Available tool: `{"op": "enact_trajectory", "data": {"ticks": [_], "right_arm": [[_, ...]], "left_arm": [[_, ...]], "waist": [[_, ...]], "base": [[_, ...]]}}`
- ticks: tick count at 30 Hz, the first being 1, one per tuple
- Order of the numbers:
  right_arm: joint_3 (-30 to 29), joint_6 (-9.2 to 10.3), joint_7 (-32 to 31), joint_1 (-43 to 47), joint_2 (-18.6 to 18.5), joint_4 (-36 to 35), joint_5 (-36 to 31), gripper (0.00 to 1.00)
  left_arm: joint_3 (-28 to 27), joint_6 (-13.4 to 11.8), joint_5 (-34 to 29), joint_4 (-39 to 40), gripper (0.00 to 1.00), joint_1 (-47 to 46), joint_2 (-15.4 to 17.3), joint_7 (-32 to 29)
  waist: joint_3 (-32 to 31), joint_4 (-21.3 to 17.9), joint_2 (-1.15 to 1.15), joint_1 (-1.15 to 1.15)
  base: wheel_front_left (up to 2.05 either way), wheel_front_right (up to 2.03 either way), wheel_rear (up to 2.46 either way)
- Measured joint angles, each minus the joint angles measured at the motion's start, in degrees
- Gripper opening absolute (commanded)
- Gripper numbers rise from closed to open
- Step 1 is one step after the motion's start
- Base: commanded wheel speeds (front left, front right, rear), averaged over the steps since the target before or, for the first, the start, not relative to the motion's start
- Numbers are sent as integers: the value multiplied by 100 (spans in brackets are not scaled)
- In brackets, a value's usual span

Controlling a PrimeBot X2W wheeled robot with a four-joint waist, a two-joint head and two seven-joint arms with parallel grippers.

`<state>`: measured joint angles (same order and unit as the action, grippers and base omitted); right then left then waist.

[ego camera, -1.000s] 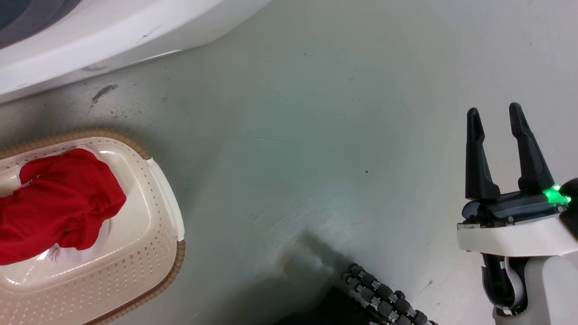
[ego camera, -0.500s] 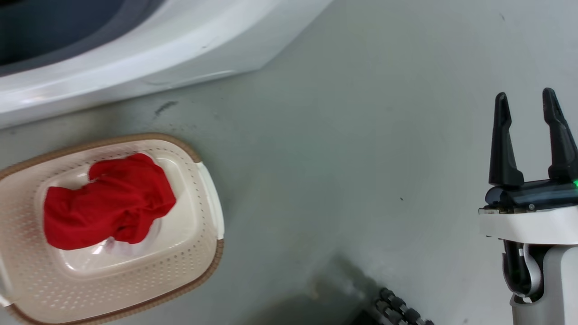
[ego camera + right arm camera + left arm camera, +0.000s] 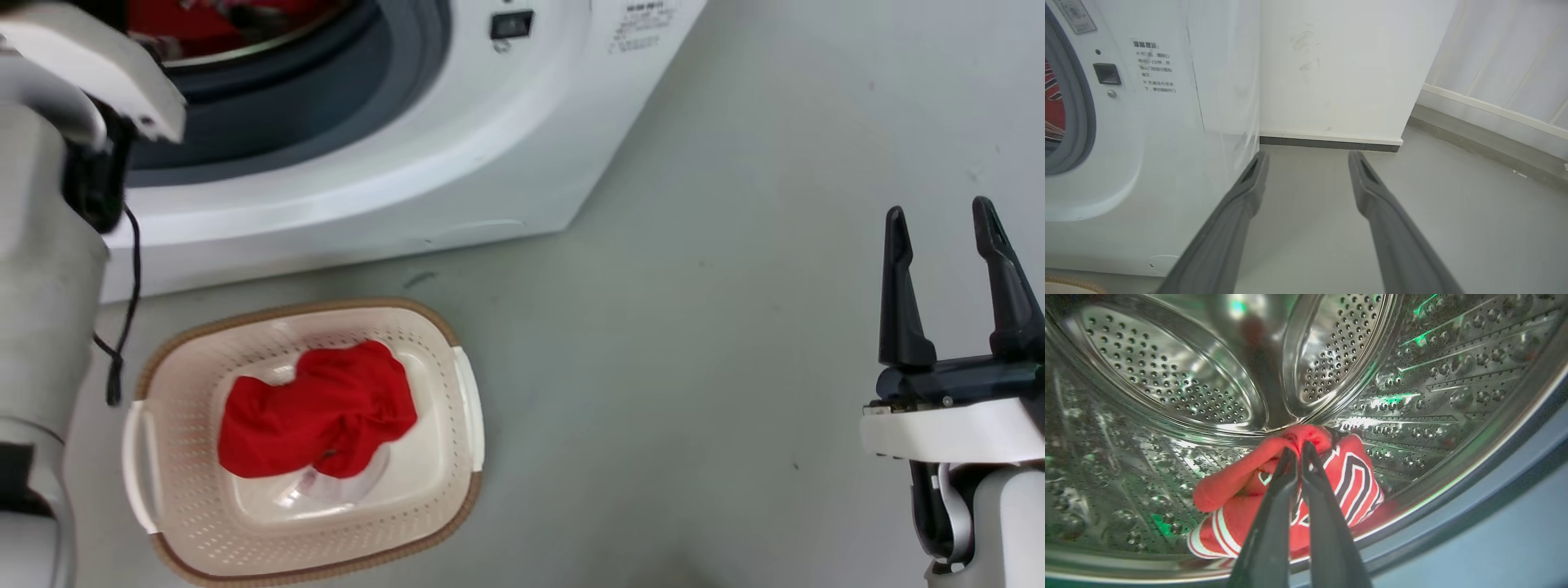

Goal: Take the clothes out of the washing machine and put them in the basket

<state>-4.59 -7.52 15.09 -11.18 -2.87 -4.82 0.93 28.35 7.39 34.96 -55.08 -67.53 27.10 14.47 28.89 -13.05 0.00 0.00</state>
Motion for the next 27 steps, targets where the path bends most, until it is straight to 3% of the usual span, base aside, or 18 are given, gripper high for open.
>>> {"op": "enact_trajectory", "data": {"ticks": [4, 12, 17, 27], "right_arm": [[1, 1, 0, 161, -1, 54, -78, 100], [45, 0, 0, 420, -1, 143, -200, 100], [19, 1, 0, 584, -1, 174, -254, 100], [-101, 0, 0, 700, -1, 192, -305, 100]], "left_arm": [[-123, -7, -2, 383, 0, 586, -118, 42], [-736, -283, -403, 1946, 0, 1995, -301, 49], [-998, -321, -660, 2951, 0, 2843, -457, 51], [-923, -458, -746, 4365, 0, 4266, -637, -3]], "waist": [[-392, 195, 0, 0], [-1102, 539, 0, -1], [-1452, 755, 0, -2], [-1741, 1166, 0, -1]], "base": [[0, 0, 0], [0, 0, 0], [0, 0, 0], [0, 0, 0]]}}
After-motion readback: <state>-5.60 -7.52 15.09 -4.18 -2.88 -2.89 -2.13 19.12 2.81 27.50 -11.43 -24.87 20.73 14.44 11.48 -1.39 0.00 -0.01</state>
